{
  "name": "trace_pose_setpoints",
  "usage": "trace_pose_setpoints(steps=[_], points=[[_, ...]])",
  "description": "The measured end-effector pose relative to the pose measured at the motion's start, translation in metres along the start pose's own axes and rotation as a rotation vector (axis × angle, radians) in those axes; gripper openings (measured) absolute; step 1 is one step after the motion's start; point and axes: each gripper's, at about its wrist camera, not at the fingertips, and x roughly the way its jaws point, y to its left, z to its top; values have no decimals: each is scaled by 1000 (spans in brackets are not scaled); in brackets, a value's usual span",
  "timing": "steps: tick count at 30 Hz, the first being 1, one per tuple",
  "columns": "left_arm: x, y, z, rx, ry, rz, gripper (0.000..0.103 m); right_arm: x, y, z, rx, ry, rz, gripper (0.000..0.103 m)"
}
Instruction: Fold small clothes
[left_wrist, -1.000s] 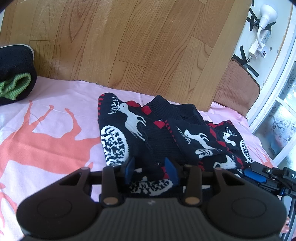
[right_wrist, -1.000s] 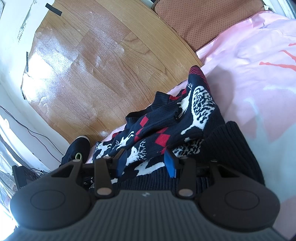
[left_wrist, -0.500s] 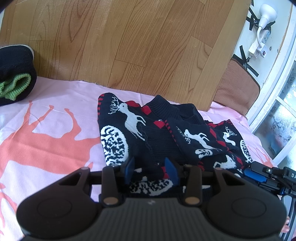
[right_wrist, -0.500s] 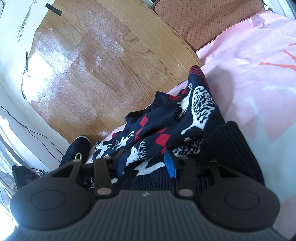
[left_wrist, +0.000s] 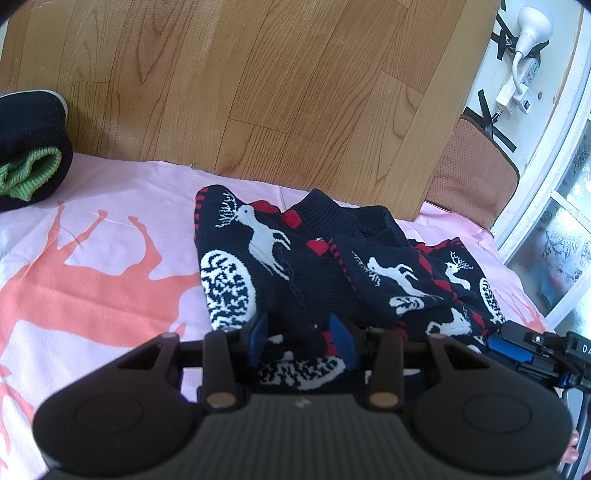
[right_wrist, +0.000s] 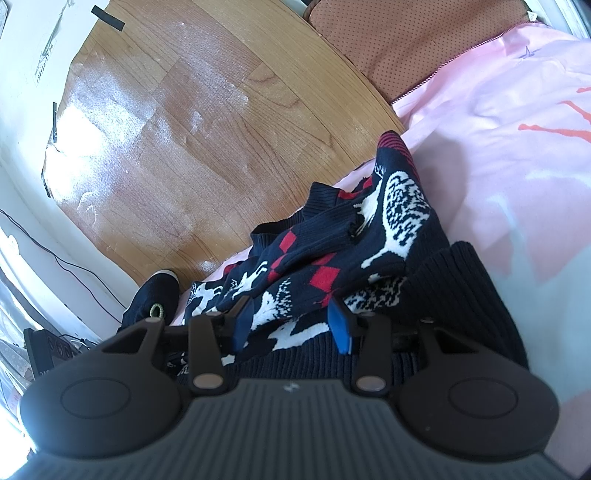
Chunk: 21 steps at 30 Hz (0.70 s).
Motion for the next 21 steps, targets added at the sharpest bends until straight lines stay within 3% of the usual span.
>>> trace_pose_setpoints(steps=[21], points=[[0,1,1,6,1,-1,41,0,0,0,0,1,-1,48]])
